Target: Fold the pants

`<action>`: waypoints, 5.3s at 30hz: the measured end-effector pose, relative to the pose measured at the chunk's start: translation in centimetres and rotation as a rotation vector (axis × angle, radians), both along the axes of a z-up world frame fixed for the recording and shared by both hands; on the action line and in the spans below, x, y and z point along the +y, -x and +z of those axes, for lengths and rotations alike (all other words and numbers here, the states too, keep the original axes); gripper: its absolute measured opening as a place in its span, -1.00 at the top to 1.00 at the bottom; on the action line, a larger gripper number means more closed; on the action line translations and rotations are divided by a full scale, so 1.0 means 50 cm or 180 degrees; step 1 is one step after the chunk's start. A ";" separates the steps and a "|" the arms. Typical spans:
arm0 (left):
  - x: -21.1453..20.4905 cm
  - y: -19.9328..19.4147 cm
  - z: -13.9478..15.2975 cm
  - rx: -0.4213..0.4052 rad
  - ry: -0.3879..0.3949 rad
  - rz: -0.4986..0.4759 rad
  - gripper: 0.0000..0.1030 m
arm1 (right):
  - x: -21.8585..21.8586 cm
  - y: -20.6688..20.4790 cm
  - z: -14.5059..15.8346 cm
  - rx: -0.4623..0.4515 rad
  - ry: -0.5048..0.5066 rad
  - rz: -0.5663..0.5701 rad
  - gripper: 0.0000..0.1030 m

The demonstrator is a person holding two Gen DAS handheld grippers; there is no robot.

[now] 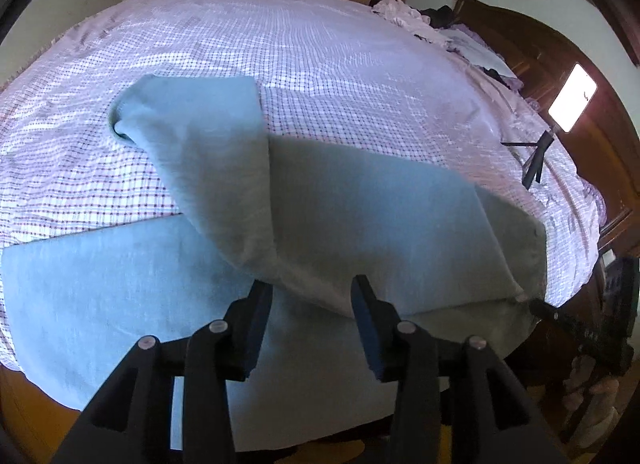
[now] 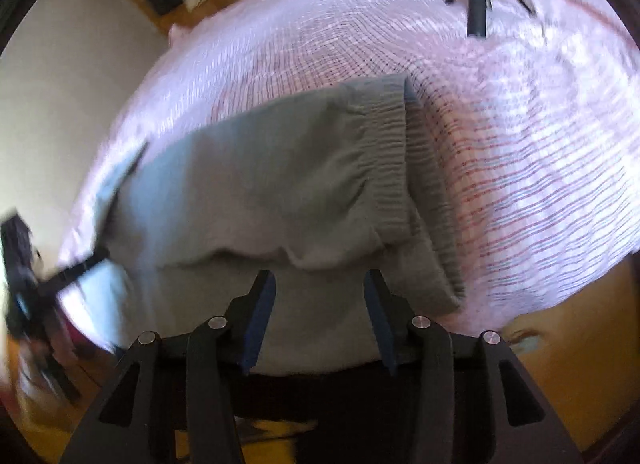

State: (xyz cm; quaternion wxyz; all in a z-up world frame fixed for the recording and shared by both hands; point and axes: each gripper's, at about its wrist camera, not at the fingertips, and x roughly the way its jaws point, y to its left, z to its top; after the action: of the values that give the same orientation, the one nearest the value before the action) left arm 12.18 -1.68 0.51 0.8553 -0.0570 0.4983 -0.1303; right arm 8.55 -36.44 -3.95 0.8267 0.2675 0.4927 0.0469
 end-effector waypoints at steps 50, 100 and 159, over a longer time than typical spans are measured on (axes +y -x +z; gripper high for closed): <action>0.059 0.092 0.096 -0.0341 0.0381 0.0130 0.92 | -0.002 -0.039 0.093 -0.0666 -0.0129 -0.0456 1.00; 0.021 0.021 0.066 -0.0323 -0.0686 0.0184 0.05 | 0.079 0.010 0.051 -0.0094 0.0757 0.0195 0.54; 0.420 0.225 -0.040 -0.0469 -0.0401 0.1671 0.90 | 0.082 -0.028 -0.069 0.0275 0.0564 0.0099 0.52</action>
State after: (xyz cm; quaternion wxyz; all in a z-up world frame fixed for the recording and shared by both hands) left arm 0.94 19.33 -1.48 0.8955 -0.1212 0.4101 0.1232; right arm 9.97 -32.34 -7.39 0.8243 0.1875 0.5342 0.0043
